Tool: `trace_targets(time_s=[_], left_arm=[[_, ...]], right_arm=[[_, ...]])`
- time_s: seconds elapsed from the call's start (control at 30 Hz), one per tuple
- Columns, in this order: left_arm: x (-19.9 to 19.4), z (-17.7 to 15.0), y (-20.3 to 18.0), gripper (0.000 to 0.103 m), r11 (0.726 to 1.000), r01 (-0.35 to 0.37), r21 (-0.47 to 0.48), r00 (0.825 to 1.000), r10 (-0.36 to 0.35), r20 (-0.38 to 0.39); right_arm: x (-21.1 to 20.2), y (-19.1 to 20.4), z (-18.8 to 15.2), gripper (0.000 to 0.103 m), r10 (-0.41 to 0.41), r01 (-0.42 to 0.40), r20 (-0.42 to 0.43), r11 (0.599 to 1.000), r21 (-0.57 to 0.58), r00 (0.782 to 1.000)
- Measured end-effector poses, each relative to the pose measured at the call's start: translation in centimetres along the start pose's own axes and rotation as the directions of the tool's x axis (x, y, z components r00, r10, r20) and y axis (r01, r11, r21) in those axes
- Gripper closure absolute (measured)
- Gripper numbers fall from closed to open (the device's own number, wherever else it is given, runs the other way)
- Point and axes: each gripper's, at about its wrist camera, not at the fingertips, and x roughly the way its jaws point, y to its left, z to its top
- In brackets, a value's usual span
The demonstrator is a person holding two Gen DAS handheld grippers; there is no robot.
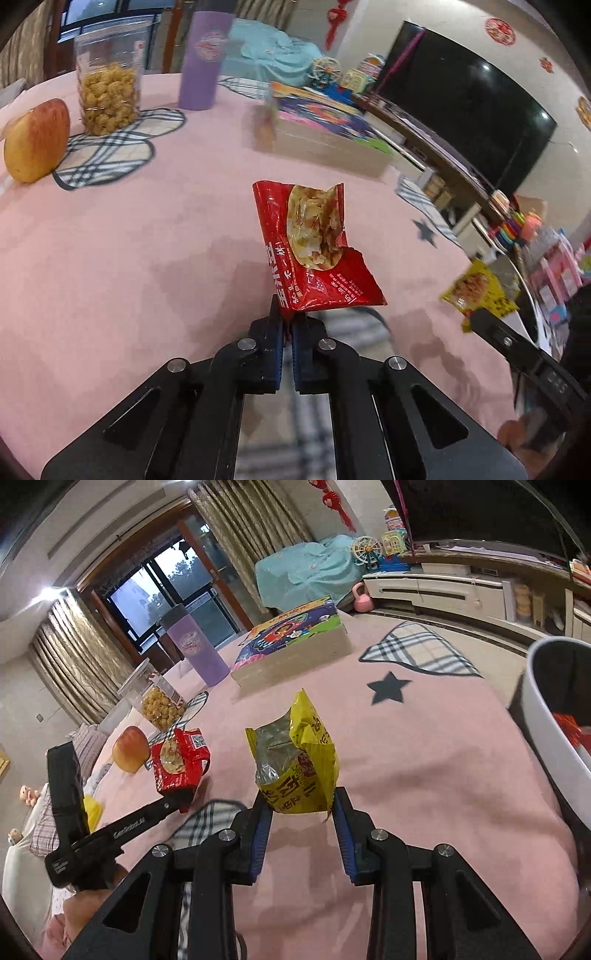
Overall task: Collect trash
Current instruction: 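Carry red packet and yellow packet over the black bin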
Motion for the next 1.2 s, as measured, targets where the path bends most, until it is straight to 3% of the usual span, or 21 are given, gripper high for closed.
trace_targets(time_s=[0.53, 1.2], left_arm=[[-1.8, -3.8, -7.4, 0.100, 0.991, 0.066, 0.116, 0.998, -0.063, -0.027], [-1.8, -4.6, -14.3, 0.100, 0.964, 0.110, 0.240, 0.993, -0.100, -0.054]], right_arm=[[-5.4, -3.5, -2.8, 0.070, -0.029, 0.028, 0.051, 0.999, 0.032, 0.998], [-10.7, -7.5, -3.3, 0.070, -0.079, 0.069, 0.133, 0.995, 0.078, 0.988]])
